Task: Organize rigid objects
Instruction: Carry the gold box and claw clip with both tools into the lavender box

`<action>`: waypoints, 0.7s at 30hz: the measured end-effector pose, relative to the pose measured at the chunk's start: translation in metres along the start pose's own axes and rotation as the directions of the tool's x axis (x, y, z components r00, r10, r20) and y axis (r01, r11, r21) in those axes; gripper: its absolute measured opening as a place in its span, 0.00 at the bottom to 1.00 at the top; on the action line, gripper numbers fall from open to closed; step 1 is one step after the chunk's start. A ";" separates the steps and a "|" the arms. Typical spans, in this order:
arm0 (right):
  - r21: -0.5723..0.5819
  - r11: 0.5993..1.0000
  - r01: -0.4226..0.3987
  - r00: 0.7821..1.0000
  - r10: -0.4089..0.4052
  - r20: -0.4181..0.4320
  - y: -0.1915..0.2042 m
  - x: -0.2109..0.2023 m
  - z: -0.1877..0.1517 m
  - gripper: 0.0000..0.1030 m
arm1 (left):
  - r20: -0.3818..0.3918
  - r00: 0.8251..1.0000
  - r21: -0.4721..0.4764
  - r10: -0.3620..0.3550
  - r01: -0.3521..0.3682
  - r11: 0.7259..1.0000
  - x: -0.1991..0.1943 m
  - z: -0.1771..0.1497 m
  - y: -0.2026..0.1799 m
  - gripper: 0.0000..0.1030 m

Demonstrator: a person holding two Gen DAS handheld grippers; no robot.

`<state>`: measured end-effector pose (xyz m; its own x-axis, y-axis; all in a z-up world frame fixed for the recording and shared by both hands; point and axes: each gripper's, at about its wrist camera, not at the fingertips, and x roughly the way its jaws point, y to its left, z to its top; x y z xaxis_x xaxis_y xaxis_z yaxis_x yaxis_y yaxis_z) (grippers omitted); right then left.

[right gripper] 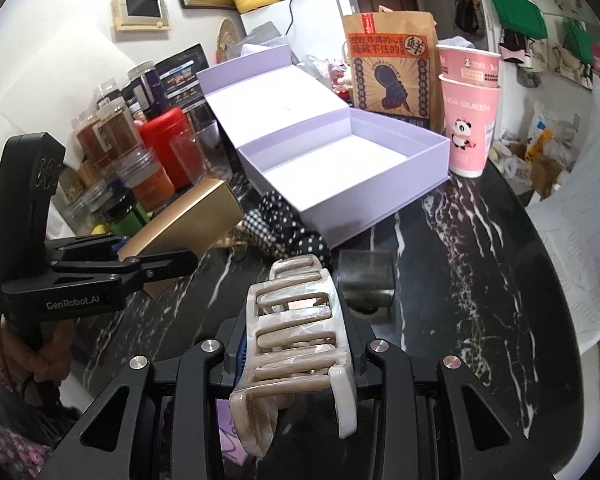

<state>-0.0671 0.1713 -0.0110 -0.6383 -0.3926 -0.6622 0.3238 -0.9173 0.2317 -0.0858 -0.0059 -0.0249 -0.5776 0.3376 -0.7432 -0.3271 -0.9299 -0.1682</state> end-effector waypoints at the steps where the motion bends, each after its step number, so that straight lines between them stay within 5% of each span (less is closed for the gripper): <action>1: -0.001 1.000 0.001 1.000 -0.001 0.003 0.000 -0.001 0.003 0.33 | 0.004 1.000 0.002 -0.001 0.001 1.000 -0.002 0.003 0.000 0.42; 21: -0.065 0.998 -0.014 0.997 0.018 0.073 0.003 -0.004 0.069 0.33 | 0.076 0.997 0.057 -0.013 0.008 0.998 -0.008 0.066 -0.002 0.42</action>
<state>-0.1118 0.1657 0.0413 -0.6813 -0.4133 -0.6042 0.3771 -0.9056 0.1942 -0.1294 0.0030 0.0244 -0.6285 0.3594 -0.6898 -0.3741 -0.9172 -0.1370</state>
